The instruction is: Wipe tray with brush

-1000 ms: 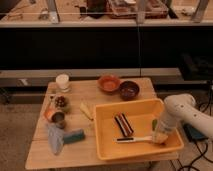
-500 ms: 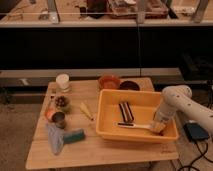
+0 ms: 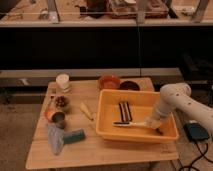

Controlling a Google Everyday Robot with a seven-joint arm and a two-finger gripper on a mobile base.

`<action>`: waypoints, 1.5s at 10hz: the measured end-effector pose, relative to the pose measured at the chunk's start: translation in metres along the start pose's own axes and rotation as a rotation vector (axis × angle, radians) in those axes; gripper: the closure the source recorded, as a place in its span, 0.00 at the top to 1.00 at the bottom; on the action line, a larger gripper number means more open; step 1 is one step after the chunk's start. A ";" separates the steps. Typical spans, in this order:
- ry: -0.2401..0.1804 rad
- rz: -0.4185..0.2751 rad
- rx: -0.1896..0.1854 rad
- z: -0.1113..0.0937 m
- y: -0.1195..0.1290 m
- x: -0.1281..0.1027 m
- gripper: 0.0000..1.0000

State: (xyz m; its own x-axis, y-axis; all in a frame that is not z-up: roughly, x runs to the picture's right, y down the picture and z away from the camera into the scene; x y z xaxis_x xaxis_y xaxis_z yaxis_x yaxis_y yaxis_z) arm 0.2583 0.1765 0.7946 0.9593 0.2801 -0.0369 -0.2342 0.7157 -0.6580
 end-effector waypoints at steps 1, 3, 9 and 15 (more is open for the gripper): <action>-0.002 0.004 0.000 0.000 0.000 0.001 0.10; -0.001 0.003 -0.003 0.014 -0.003 0.019 0.10; 0.013 0.069 0.040 0.020 -0.042 0.024 0.10; -0.063 0.094 0.121 0.007 -0.080 0.008 0.10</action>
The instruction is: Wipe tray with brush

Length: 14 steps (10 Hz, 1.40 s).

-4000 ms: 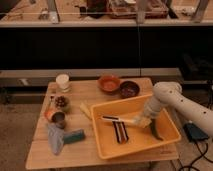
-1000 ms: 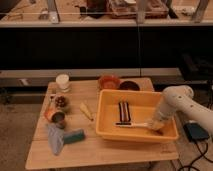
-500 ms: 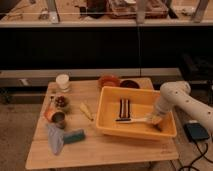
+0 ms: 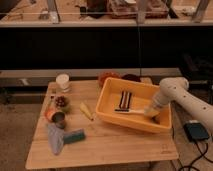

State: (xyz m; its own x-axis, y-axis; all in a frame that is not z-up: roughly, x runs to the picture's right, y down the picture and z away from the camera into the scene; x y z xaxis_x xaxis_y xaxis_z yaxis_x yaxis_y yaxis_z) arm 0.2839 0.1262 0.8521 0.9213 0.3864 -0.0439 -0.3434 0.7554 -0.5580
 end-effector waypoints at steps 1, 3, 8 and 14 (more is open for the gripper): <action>-0.004 -0.004 0.003 -0.004 0.003 0.002 0.10; -0.009 -0.010 0.001 -0.008 0.002 -0.003 0.10; -0.008 0.000 0.004 -0.075 -0.005 -0.016 0.10; -0.027 0.031 -0.010 -0.029 -0.017 -0.028 0.10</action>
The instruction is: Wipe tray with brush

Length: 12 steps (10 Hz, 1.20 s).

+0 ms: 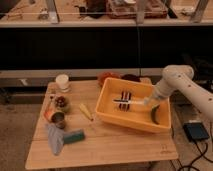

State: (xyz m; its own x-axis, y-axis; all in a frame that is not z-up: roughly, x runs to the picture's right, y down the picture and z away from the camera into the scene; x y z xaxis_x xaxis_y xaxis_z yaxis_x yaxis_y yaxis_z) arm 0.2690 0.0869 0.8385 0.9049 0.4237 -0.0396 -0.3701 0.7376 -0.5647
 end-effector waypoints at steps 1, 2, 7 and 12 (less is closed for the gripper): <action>-0.005 0.002 -0.004 0.018 0.001 0.001 0.10; -0.015 0.005 -0.008 0.041 0.002 0.001 0.10; -0.050 0.010 0.022 0.061 0.006 -0.004 0.10; -0.122 -0.046 0.010 0.003 0.038 -0.038 0.10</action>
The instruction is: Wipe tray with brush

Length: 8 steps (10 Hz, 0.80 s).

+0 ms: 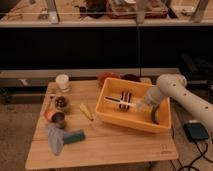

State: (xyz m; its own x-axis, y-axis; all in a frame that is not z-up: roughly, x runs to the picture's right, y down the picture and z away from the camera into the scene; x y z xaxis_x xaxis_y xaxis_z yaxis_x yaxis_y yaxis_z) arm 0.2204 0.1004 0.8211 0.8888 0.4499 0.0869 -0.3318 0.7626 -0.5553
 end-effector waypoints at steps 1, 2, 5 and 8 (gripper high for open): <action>0.002 -0.012 -0.017 -0.004 0.013 0.002 0.10; 0.006 -0.024 -0.038 -0.003 0.025 0.006 0.10; 0.047 -0.061 -0.096 -0.001 0.066 0.031 0.10; 0.094 -0.022 -0.092 -0.004 0.062 0.070 0.10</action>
State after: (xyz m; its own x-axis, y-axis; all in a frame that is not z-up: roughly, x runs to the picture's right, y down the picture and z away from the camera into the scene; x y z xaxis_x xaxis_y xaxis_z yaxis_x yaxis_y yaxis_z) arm 0.2635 0.1775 0.7896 0.9227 0.3847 0.0246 -0.2851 0.7240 -0.6282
